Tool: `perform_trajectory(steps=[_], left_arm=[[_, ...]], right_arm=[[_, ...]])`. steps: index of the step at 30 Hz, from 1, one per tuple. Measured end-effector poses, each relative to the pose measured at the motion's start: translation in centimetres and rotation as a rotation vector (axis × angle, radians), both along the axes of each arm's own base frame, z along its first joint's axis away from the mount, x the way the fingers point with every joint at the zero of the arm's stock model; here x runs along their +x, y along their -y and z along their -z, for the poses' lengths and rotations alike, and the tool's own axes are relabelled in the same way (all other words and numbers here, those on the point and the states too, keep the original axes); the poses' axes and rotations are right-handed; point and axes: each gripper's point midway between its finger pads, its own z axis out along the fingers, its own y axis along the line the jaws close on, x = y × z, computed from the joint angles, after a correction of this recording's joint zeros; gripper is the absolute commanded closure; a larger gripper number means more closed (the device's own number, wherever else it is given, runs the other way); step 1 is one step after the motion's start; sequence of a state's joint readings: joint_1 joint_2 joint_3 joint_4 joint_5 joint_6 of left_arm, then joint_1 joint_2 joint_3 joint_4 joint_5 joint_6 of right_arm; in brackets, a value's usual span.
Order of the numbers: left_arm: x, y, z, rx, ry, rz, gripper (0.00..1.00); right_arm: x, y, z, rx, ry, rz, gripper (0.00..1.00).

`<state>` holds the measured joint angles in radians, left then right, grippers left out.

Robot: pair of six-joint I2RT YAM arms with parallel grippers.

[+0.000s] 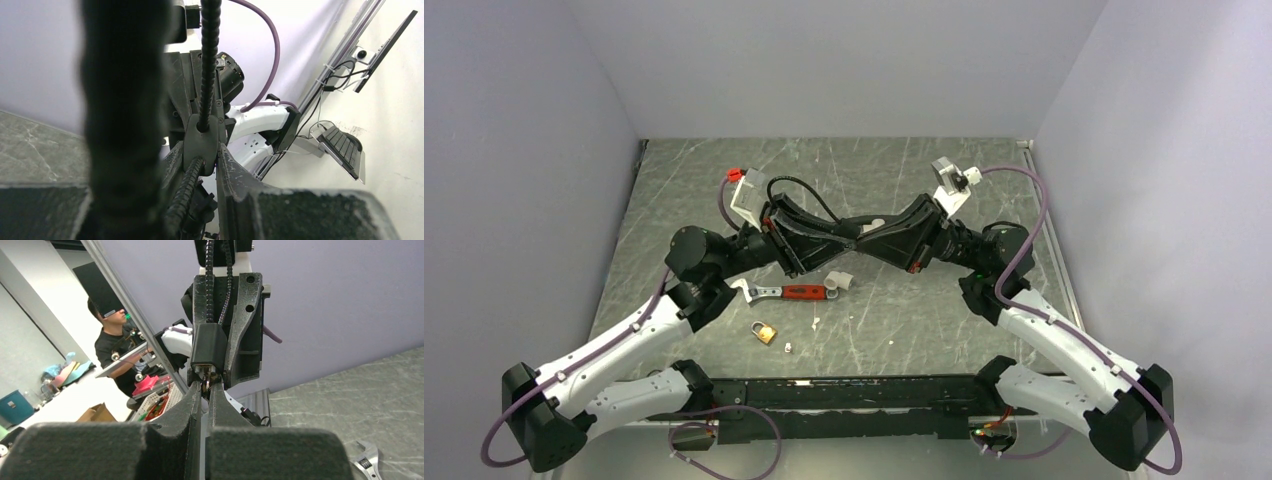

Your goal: Unlock with the key

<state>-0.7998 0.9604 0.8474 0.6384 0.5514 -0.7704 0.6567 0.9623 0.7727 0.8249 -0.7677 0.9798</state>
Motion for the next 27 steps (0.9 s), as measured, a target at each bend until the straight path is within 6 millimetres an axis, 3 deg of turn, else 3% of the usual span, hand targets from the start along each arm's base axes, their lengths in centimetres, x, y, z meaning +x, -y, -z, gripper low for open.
perform_trajectory(steps=[3,6,8,9,15,19,24,27], left_arm=[[0.1,0.0,0.1,0.006,0.0,-0.004,1.0],[0.5,0.1,0.4,0.031,-0.008,-0.024,1.0],[1.0,-0.1,0.7,0.057,-0.034,-0.063,1.0],[1.2,-0.4,0.6,0.063,-0.04,-0.083,1.0],[3.2,-1.5,1.6,0.17,-0.159,-0.229,1.0],[4.3,-1.6,2.8,0.241,-0.235,-0.28,1.0],[5.4,-2.1,4.6,0.309,-0.327,-0.345,1.0],[6.0,-2.4,5.1,0.33,-0.375,-0.387,1.0]], right_arm=[[0.1,0.0,0.1,-0.005,0.002,0.004,1.0],[0.4,-0.1,0.6,-0.036,0.015,0.035,0.56],[0.9,0.0,0.9,-0.083,0.025,0.082,0.34],[1.2,0.2,1.0,-0.101,0.024,0.109,0.28],[2.6,2.7,0.2,-0.173,0.114,0.358,0.26],[3.3,3.6,0.6,-0.2,0.148,0.436,0.31],[4.2,2.3,2.6,-0.258,0.162,0.452,0.32],[3.6,-0.3,5.2,-0.34,0.204,0.463,0.34]])
